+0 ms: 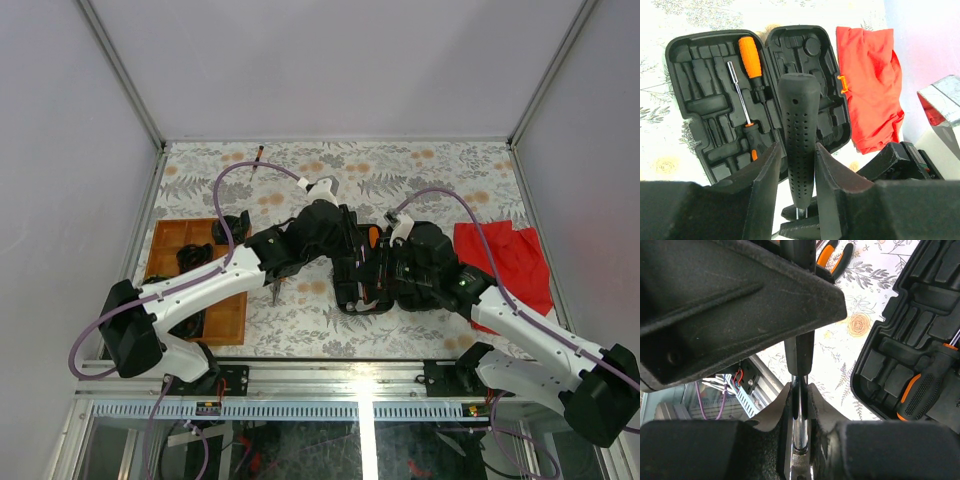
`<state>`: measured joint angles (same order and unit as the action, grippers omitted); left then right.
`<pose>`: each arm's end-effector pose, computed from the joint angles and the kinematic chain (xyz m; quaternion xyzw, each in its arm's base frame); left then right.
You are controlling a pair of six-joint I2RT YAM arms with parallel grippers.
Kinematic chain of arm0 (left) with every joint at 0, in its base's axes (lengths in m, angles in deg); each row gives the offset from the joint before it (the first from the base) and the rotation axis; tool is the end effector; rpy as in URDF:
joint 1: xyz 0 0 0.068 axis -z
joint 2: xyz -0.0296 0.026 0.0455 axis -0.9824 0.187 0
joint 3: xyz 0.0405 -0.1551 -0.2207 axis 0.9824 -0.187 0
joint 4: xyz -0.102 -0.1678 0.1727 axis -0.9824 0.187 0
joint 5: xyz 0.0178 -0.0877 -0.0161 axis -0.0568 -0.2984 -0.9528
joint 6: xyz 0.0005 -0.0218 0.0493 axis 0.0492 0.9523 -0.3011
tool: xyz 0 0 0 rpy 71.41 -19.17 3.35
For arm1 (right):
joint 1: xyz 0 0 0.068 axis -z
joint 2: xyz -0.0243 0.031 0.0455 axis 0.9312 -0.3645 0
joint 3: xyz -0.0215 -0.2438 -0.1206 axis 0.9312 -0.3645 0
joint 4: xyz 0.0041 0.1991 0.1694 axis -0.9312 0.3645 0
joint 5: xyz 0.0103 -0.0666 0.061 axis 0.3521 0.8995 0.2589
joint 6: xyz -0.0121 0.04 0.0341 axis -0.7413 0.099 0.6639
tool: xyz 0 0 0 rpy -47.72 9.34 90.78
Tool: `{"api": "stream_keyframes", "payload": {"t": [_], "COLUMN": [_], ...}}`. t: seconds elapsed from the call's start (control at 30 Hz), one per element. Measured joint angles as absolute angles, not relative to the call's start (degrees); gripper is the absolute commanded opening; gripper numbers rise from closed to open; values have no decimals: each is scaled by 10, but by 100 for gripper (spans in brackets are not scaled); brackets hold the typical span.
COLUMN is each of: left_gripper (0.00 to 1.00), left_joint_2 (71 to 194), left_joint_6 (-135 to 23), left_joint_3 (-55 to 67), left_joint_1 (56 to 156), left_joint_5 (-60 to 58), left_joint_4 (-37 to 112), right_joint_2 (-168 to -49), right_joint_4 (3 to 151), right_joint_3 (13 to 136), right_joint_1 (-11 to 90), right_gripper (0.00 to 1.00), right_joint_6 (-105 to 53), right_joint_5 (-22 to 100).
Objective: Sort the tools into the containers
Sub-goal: Pick up the hammer at the center of the board.
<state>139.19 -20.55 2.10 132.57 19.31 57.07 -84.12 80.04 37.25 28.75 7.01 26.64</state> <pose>0.2030 -0.2604 0.3165 -0.0015 0.8707 -0.3133 0.3791 0.1665 0.1549 0.2740 -0.0975 0.8160 0.4634 0.3315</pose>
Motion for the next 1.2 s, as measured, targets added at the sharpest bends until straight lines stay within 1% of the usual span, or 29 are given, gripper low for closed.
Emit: {"api": "stream_keyframes", "payload": {"t": [0.07,0.13,0.17,0.2,0.27,0.3,0.33,0.37,0.4,0.43,0.5,0.6,0.77,0.93,1.1,1.2], "left_gripper": [24,17,13,8,1,0,0,0,0,0,0,0,0,0,0,0], "left_joint_2": [1392,1393,1393,1393,1393,1393,1393,1393,1393,1393,1391,1369,1269,1181,1141,1133], "left_joint_6": [-206,-204,-202,-200,-198,-198,-198,-198,-198,-202,-210,-220,-238,-248,-253,-258], "left_joint_3": [21,21,21,21,21,21,21,21,21,21,17,-10,-80,-113,-123,-127], "left_joint_1": [1326,1326,1326,1326,1327,1328,1328,1328,1328,1328,1328,1328,1328,1328,1328,1328], "left_joint_5": [193,193,193,193,195,195,195,195,195,195,196,192,175,143,102,79], "left_joint_4": [571,570,570,569,569,569,569,569,568,570,569,562,537,489,452,440], "right_joint_2": [-840,-840,-840,-840,-840,-840,-840,-838,-836,-831,-809,-767,-710,-691,-695,-701], "right_joint_4": [798,798,799,799,800,800,800,802,804,806,806,788,737,703,657,590], "right_joint_3": [373,373,373,373,372,372,373,372,372,372,372,365,328,305,305,301], "right_joint_1": [287,287,287,286,286,286,286,286,286,285,285,285,285,285,285,285], "right_gripper": [0,0,2,6,18,23,33,45,54,60,67,73,74,74,68,66], "right_joint_6": [70,71,71,71,71,71,69,66,65,62,54,48,35,20,13,26], "right_joint_5": [266,266,266,266,266,267,267,270,273,277,290,301,303,259,191,135]}}
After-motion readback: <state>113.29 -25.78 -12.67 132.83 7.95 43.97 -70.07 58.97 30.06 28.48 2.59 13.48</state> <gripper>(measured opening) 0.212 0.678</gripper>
